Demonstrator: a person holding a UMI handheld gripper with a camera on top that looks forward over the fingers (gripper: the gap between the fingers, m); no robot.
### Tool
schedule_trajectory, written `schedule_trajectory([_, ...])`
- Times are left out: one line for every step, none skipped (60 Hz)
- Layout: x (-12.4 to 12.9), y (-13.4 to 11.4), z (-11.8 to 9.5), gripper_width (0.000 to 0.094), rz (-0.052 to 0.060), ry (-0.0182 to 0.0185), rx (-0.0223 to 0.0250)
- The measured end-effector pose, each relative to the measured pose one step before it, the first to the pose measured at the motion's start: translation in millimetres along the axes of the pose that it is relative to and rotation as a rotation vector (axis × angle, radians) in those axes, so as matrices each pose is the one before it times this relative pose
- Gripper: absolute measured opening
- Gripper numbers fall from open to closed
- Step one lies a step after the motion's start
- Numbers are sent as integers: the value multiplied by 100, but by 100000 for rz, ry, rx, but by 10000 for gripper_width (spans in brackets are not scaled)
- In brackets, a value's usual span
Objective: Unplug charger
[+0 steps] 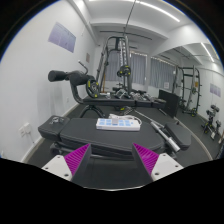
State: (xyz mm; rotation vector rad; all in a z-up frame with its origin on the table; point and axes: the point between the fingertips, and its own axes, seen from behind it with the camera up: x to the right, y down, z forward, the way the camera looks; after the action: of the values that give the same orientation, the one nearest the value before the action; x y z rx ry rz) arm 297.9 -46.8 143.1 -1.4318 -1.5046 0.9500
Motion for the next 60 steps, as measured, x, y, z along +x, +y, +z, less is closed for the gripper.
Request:
schedule_trajectory([-210,-148,-18,857,91,205,-114])
schedule_trajectory([20,-66,149,858,229,23,90])
schedule_trajectory([12,-111,192,857,229,12,165])
schedule_trajectory([45,-133,291,858,170,-6,165])
schedule_trajectory([12,-166,332,858,139,-63,191])
schedule_trajectory([-10,-192,417,859,130,-82,207])
schedule_trajectory([53,-152,753,859,203,-219,205])
schedule_trajectory([1,-117,486,859,39,-46,129])
schedule_trajectory([-14,-132,444,859,55,-20,81])
schedule_trajectory([44,-138,464,858,137,-1,154])
schedule_trajectory([57,-154,490,859,244,-3,190])
schedule_trajectory([40,-141,523,858,279,-64,157])
schedule_trajectory([38,-126,508,857,218,-128,100])
schedule_trajectory([28,-90,559,857,185,-104,-20])
schedule_trajectory([14,-94,534,856,213,-71,-29])
schedule_trajectory([5,47,-146,856,284,105,73])
schedule_trajectory([61,-71,555,856,263,-1,105])
schedule_trajectory([72,-103,574,856,142,-5,226])
schedule_trajectory([80,-114,591,856,81,20,336])
schedule_trajectory([97,-128,584,857,-19,21,407])
schedule_trajectory([101,-104,592,856,-123,107,331])
schedule_trajectory([121,-83,611,855,-231,192,329])
schedule_trajectory([139,-107,618,854,-304,283,377])
schedule_trajectory([95,-109,627,854,-280,320,383])
schedule_trajectory([77,-37,233,855,-351,264,286])
schedule_trajectory([84,-86,645,855,-297,204,365])
schedule_trajectory([64,-78,650,857,-268,107,292])
schedule_trajectory([9,-73,688,857,-262,-11,283])
schedule_trajectory([10,-25,721,856,-211,-97,282])
schedule_trajectory([-25,-22,723,855,-8,-153,237])
schedule_trajectory([-13,-40,736,855,161,-164,236])
schedule_trajectory([38,-9,747,855,143,-49,303])
schedule_trajectory([49,-46,754,855,240,-68,265])
schedule_trajectory([52,-26,727,855,242,-14,213])
schedule_trajectory([65,-11,776,854,296,46,121])
schedule_trajectory([107,34,748,854,415,104,-21])
schedule_trajectory([61,30,767,855,452,124,-70])
schedule_trajectory([52,60,772,853,410,65,-217])
schedule_trajectory([15,95,743,853,339,-17,-256])
schedule_trajectory([24,87,754,854,372,18,-297])
schedule_trajectory([-97,61,513,855,328,132,-273])
schedule_trajectory([77,91,712,857,252,163,-154])
schedule_trajectory([84,36,694,856,172,225,13])
schedule_trajectory([49,2,690,855,68,251,74])
schedule_trajectory([73,57,691,854,-15,290,-4])
schedule_trajectory([51,69,690,855,-242,241,-93])
schedule_trajectory([24,69,702,857,-442,198,-150])
schedule_trajectory([26,59,899,855,-442,67,-110])
schedule_trajectory([4,28,652,855,-433,-20,-107])
schedule_trajectory([-14,21,623,854,-205,-57,-33])
schedule_trajectory([-24,-10,600,855,-36,-94,-24])
schedule_trajectory([-58,-15,599,856,-35,-117,-86])
schedule_trajectory([-62,-6,585,855,-59,-66,-211])
schedule_trajectory([-7,39,572,851,9,73,-347])
schedule_trajectory([-12,31,558,850,161,101,-417])
schedule_trajectory([-39,8,556,851,274,106,-356])
schedule_trajectory([-71,-14,572,851,242,55,-275])
schedule_trajectory([-51,-6,546,851,77,5,-304])
schedule_trajectory([-37,40,590,852,-58,19,-394])
schedule_trajectory([-26,53,550,850,-167,68,-453])
